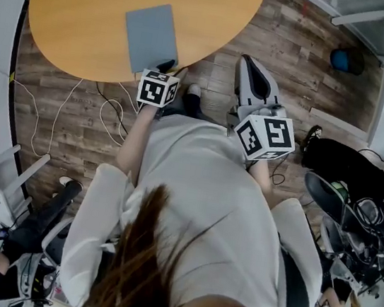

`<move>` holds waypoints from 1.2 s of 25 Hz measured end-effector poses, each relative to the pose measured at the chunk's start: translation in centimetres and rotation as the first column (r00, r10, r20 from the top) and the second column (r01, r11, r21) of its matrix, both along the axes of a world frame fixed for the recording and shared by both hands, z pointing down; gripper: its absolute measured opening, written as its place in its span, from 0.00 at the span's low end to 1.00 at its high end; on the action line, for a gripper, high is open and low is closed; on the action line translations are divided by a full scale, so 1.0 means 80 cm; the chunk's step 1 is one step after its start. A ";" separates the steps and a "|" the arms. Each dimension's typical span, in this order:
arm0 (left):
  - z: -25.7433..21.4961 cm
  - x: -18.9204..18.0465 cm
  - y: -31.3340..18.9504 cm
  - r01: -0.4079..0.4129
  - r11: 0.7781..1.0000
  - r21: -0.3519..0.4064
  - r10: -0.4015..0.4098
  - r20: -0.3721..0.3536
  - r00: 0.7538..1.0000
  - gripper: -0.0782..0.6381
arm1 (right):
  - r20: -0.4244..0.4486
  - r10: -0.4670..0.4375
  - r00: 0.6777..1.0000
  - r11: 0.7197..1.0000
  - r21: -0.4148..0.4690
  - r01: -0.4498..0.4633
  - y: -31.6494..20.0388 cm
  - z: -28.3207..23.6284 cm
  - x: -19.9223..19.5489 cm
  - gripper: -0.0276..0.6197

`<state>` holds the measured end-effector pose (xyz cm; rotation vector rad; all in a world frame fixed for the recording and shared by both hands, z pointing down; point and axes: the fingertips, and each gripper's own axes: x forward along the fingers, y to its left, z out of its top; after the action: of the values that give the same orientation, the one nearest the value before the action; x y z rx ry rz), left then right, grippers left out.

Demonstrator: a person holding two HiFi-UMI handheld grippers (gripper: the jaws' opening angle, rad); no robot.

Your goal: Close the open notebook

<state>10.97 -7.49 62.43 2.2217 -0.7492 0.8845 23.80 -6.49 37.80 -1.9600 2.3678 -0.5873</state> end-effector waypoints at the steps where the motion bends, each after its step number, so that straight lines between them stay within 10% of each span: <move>1: 0.000 0.000 -0.001 0.002 1.000 -0.001 -0.002 -0.003 1.000 0.38 | 0.000 0.000 1.000 1.000 -0.002 0.000 -0.001 0.000 0.000 0.05; 30: -0.070 -0.053 -0.074 0.119 0.975 0.187 -0.108 -0.069 0.992 0.13 | -0.084 0.090 0.992 0.996 0.020 -0.089 -0.025 -0.022 0.000 0.05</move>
<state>6.74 -13.43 56.79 2.3331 -0.9580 0.7141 23.78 -8.47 36.05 -2.1124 2.3080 -0.4893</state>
